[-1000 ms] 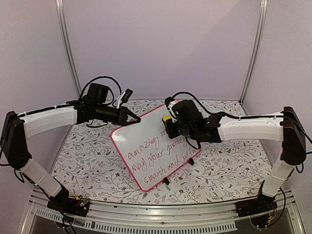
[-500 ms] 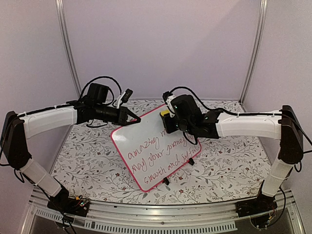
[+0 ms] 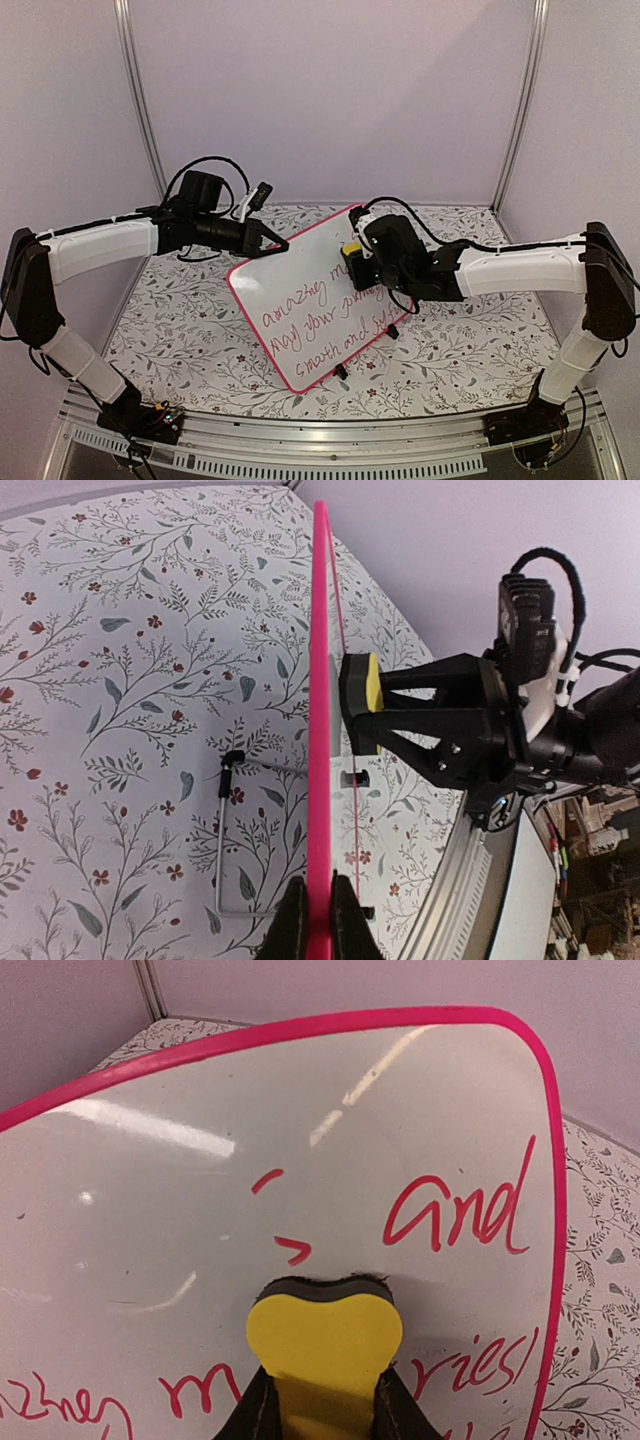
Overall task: Erase the whiteboard
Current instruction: Erase the whiteboard at the center of the board.
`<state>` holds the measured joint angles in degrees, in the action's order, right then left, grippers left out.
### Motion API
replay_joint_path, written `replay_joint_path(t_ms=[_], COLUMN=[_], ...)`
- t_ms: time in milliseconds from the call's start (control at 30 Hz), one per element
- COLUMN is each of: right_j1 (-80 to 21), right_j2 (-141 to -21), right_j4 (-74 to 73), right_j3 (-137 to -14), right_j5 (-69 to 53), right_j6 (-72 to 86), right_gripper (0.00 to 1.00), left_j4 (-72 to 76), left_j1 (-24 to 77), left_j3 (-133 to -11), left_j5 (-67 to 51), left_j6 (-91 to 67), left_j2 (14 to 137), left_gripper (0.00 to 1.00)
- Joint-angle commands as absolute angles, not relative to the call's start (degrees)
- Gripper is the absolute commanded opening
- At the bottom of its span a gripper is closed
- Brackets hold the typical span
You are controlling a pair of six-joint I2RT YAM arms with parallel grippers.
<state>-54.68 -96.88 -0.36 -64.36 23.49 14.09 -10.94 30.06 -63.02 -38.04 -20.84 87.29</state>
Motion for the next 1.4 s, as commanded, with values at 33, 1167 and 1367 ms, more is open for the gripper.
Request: replay_joint_path(t_ms=[33, 1167, 1367], right_j1=[-53.79, -52.91, -52.91], right_j2=[-96.74, -101.89, -99.96], right_j4=[-4.54, -5.01, -5.02], right_j3=[-60.94, -74.07, -68.02], right_j5=[22.51, 23.97, 23.09], right_j6=[15.45, 9.26, 12.01], right_gripper=[0.26, 0.26, 0.26], left_j4=[-9.64, -9.59, -9.64], left_j1=[31.19, 31.26, 31.27], left_j3=[-62.40, -62.47, -62.49], left_j5=[-38.99, -39.04, -39.15], left_j6=[-17.69, -17.49, -17.58], left_j2=[87.25, 87.43, 87.41], left_gripper=[0.00, 0.00, 0.00])
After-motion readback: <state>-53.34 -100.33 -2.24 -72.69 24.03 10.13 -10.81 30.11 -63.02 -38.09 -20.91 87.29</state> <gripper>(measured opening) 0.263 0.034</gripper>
